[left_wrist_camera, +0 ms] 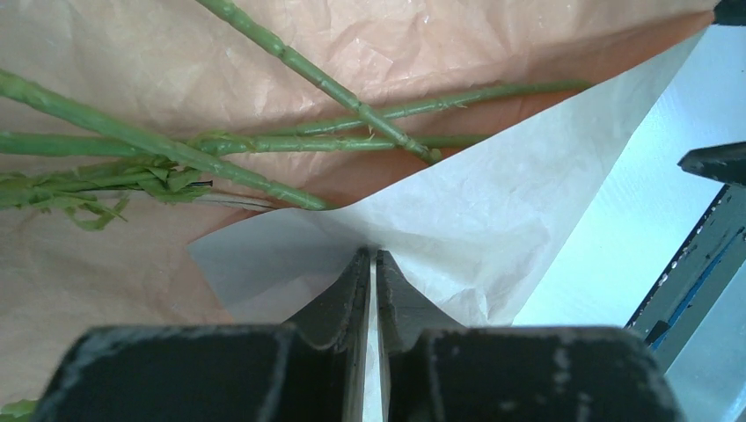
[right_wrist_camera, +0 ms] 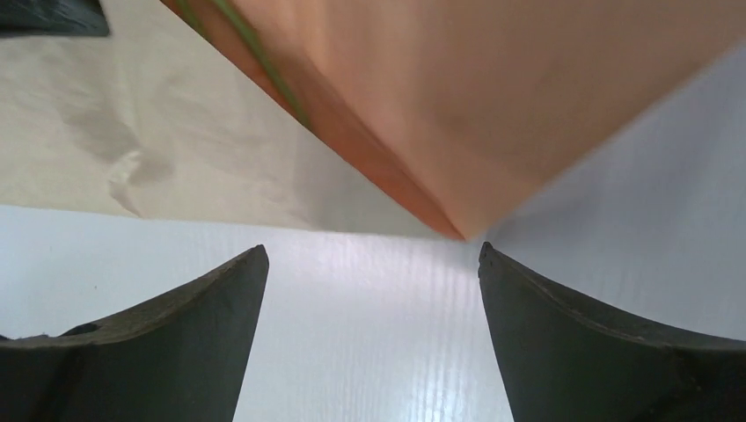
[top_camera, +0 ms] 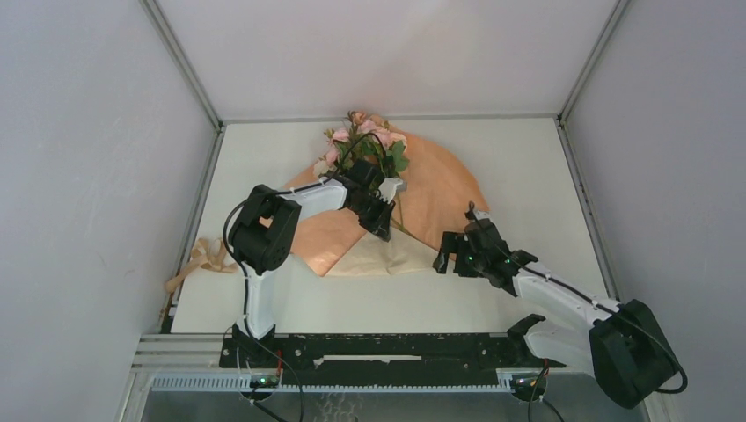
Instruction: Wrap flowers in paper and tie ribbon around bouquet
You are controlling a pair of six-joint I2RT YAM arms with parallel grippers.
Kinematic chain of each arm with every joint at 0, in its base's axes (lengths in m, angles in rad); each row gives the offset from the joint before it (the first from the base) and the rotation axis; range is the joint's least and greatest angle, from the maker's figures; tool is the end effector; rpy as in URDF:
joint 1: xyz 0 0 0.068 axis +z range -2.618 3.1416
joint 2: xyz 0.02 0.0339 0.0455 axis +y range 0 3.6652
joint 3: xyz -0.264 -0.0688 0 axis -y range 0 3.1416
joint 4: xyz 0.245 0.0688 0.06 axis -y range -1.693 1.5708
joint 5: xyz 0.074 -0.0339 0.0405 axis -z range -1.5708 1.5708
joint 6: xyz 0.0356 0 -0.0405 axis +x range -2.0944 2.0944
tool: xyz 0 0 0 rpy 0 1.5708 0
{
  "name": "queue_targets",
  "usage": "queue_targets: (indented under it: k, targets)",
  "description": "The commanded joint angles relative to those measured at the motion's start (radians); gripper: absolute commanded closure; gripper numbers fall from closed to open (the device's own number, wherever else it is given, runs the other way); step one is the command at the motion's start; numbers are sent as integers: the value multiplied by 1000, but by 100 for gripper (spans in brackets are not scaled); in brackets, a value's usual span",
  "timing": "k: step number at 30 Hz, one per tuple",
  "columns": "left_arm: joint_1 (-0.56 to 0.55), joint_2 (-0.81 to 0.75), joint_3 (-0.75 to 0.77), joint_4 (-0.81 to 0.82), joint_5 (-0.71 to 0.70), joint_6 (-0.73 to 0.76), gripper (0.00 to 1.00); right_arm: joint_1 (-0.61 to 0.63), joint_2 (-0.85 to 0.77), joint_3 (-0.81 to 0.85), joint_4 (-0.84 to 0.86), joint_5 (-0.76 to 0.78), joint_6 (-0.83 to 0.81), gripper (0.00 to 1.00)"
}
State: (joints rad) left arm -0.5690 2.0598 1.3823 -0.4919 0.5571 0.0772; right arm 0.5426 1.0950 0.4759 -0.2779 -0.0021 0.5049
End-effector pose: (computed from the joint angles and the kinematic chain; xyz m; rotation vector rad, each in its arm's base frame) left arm 0.3380 -0.2385 0.1438 1.0258 2.5593 -0.8998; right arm 0.1728 0.1043 0.1692 -0.0485 2.5227 0.4443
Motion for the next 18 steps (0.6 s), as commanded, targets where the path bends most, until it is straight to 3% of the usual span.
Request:
queue_targets:
  k: [1, 8, 14, 18]
  targets:
    - [7, 35, -19, 21, -72, 26, 88, -63, -96, -98, 152, -88, 164, 3]
    - [7, 33, -19, 19, -69, 26, 88, -95, -114, -298, 414, -66, 438, 11]
    - [7, 22, -18, 17, -67, 29, 88, -84, -61, -281, 441, -36, 545, 20]
    - [7, 28, -11, 11, -66, 29, 88, 11, -42, -255, 416, 90, 613, 21]
